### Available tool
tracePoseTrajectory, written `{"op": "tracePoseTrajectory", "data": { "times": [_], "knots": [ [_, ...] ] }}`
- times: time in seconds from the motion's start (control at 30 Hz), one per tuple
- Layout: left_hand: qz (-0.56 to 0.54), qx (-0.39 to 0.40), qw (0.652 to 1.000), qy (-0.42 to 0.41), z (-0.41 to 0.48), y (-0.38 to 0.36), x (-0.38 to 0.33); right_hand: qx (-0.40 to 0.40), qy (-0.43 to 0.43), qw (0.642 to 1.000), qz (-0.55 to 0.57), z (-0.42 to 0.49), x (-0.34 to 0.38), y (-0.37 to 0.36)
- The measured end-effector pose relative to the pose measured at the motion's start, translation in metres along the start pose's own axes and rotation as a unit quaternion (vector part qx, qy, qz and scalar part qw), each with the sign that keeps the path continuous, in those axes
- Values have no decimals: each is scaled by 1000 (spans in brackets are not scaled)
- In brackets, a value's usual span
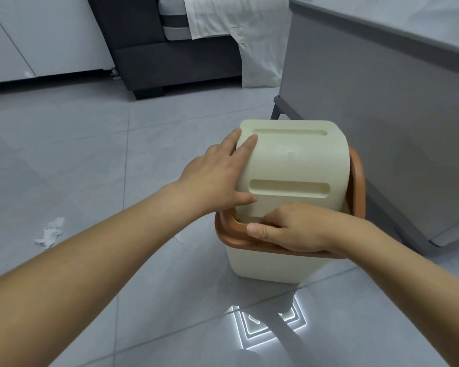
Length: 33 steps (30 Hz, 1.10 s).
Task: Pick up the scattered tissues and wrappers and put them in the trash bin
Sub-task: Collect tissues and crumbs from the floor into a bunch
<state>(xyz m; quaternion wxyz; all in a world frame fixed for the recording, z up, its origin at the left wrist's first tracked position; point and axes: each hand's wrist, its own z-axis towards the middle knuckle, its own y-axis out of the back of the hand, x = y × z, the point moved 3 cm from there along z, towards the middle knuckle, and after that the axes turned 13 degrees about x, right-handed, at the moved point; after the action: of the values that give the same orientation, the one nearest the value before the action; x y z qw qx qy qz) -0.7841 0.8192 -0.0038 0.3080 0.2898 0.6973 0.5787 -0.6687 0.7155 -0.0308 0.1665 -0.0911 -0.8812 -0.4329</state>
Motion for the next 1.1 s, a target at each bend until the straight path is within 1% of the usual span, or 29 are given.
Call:
{"op": "tracePoseTrajectory", "data": {
  "times": [0.13, 0.3, 0.37, 0.47, 0.53, 0.6, 0.67, 0.73, 0.77, 0.8, 0.87, 0.93, 1.03, 1.1],
  "knots": [
    [-2, 7, 1000, 5, 4, 0, 0, 8, -53, 998, -26, -7, -12, -2],
    [-12, 7, 1000, 8, 6, 1, 0, 70, -76, 995, -9, -4, -13, -2],
    [-13, 11, 1000, 10, 6, 1, 0, 74, -78, 994, -22, -8, -14, 1],
    [-18, 26, 999, 14, 8, 0, -1, -8, -67, 996, -58, -24, -14, 12],
    [-19, 35, 999, 17, 10, -1, -1, -74, -65, 994, -39, -36, -15, 21],
    [-20, 43, 999, 16, 11, 0, 0, -161, -49, 986, -23, -41, -16, 26],
    [-21, 52, 998, 13, 11, 0, 2, -273, -9, 962, -12, -43, -15, 27],
    [-22, 62, 998, 11, 10, 0, 4, -365, 18, 929, -51, -43, -12, 25],
    [-21, 66, 998, 9, 9, 0, 5, -385, 12, 919, -86, -41, -12, 23],
    [-22, 69, 997, 7, 8, 0, 5, -385, 0, 916, -111, -38, -13, 22],
    [-29, 70, 997, 1, 3, -1, 7, -352, -19, 929, -115, -33, -14, 22],
    [-39, 69, 997, -3, -6, -2, 12, -329, -21, 938, -105, -30, -12, 24],
    [-68, 62, 996, 7, -34, -5, 34, -345, 4, 934, -89, -29, 3, 25],
    [-77, 68, 994, 40, -61, -10, 65, -377, 49, 921, -82, -27, 21, 23]
  ]
}}
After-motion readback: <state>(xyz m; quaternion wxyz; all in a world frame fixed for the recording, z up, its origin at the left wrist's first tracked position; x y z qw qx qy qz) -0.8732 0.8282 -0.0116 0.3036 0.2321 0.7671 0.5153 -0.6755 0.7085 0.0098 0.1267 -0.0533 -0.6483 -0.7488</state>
